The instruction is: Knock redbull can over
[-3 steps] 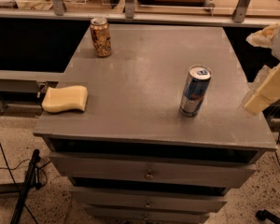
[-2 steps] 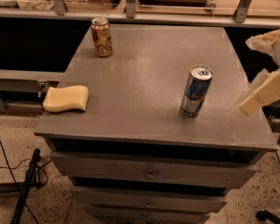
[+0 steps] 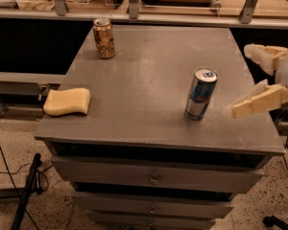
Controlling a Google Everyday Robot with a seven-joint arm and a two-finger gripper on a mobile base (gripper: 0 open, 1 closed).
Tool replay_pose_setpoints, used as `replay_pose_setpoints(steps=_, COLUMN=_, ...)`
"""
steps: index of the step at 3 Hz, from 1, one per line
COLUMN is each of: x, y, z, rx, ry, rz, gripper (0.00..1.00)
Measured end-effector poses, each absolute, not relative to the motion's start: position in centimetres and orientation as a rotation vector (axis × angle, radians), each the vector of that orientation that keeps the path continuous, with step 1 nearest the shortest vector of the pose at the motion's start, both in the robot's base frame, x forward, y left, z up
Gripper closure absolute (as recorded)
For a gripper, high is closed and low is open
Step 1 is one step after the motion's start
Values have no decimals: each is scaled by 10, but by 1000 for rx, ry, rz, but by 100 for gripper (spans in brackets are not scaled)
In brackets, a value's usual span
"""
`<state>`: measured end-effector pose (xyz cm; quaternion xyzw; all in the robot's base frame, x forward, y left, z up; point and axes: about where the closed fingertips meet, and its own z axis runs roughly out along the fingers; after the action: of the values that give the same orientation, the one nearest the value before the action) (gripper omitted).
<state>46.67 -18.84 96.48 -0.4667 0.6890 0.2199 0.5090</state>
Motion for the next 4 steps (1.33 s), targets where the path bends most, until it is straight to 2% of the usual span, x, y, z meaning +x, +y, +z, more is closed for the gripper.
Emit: replay_pose_setpoints(steps=4, x=488, y=-138, z=927, rx=-964, ry=1524, rz=741, gripper=0)
